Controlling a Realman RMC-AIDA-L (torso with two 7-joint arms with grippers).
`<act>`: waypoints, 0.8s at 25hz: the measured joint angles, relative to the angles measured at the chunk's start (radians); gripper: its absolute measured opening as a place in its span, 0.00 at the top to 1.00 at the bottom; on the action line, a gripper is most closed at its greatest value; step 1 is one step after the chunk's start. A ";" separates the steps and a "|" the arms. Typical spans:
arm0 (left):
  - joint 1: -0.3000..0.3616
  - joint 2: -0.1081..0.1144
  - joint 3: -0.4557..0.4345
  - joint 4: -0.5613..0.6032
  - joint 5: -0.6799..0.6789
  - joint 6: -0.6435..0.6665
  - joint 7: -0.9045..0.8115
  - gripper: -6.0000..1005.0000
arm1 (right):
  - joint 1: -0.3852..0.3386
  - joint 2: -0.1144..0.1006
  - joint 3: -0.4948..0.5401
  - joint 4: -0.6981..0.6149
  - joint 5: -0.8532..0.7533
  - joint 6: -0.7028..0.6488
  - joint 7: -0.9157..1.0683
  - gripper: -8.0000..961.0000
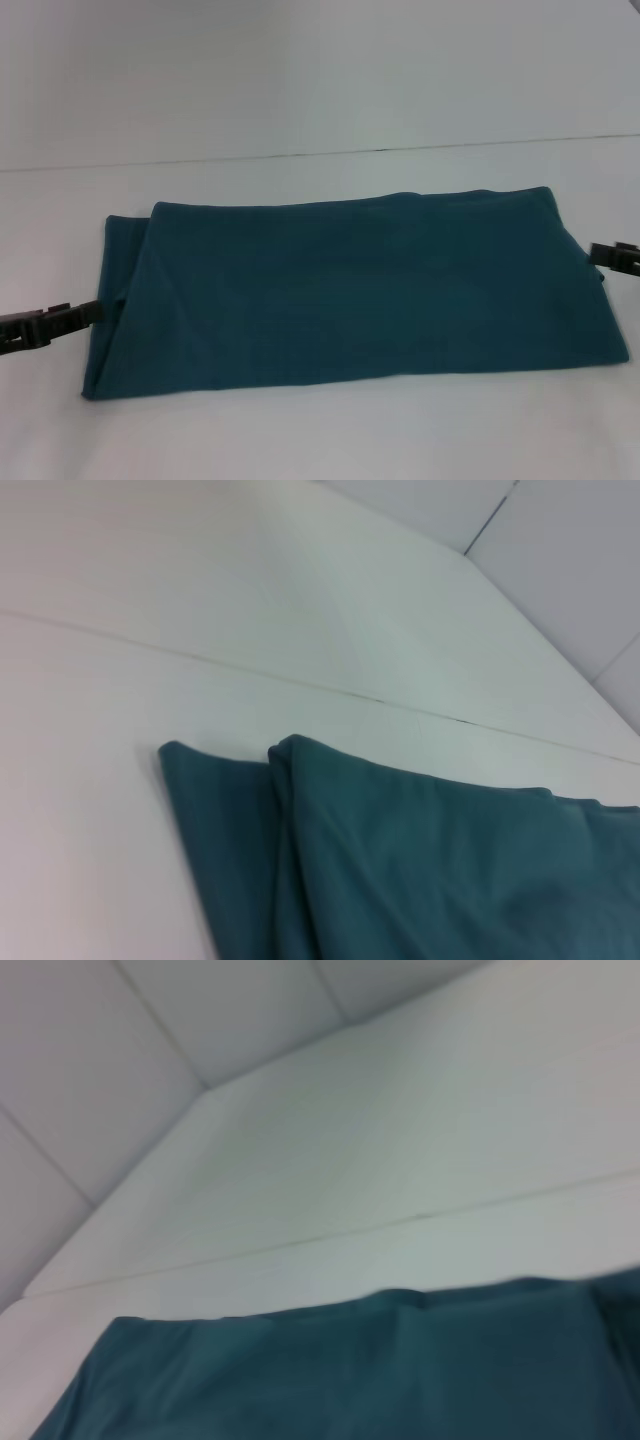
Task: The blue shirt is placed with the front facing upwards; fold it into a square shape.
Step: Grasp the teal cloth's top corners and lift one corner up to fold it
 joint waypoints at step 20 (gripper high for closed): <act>0.007 0.016 -0.012 0.038 0.141 0.108 -0.265 0.33 | 0.123 0.032 -0.007 -0.001 -0.001 0.033 -0.027 0.05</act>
